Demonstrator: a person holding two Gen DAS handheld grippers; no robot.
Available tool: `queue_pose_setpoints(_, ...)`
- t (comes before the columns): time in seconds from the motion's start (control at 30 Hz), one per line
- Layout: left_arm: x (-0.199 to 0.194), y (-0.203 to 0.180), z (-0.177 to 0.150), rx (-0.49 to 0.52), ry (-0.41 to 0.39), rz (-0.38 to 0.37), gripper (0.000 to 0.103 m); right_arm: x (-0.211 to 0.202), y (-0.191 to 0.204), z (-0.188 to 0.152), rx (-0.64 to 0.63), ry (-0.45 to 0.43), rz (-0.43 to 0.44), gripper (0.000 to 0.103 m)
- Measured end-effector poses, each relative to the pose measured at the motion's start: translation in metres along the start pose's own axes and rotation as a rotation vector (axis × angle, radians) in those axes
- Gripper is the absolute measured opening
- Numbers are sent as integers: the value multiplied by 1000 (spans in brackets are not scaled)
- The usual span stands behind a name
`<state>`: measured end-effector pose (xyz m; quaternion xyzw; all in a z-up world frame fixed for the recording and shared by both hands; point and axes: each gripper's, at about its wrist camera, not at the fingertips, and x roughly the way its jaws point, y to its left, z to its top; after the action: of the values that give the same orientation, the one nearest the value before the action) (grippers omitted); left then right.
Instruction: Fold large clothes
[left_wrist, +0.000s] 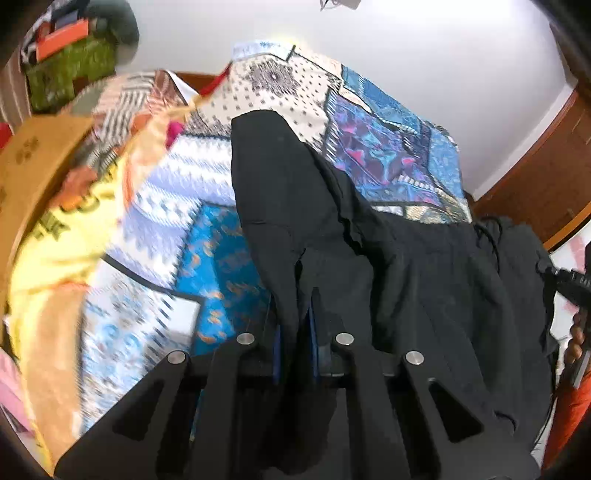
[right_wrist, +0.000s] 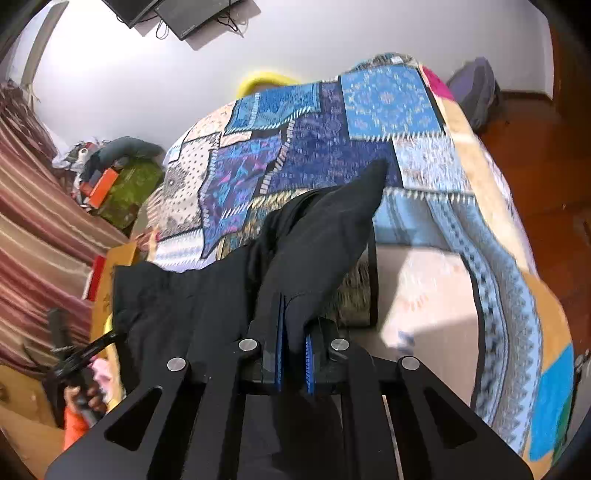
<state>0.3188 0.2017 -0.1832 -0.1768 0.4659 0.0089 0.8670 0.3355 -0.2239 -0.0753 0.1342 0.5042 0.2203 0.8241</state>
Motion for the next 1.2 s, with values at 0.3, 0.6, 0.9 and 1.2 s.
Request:
queue_pose_setpoints(0.3, 34, 32, 2, -75, 64, 39, 12, 42, -10, 4, -16, 51, -123, 8)
queue_pose_setpoints(0.6, 32, 20, 2, -21, 65, 119, 15, 25, -2, -1, -60, 29, -173, 10)
queue_pose_setpoints(0.9, -17, 26, -7, -23, 21, 128, 26, -22, 21, -21, -130, 29, -197, 26)
queue_pose_setpoints(1.2, -79, 38, -42, 1, -4, 127, 61, -68, 48, -57, -225, 2, -189, 55)
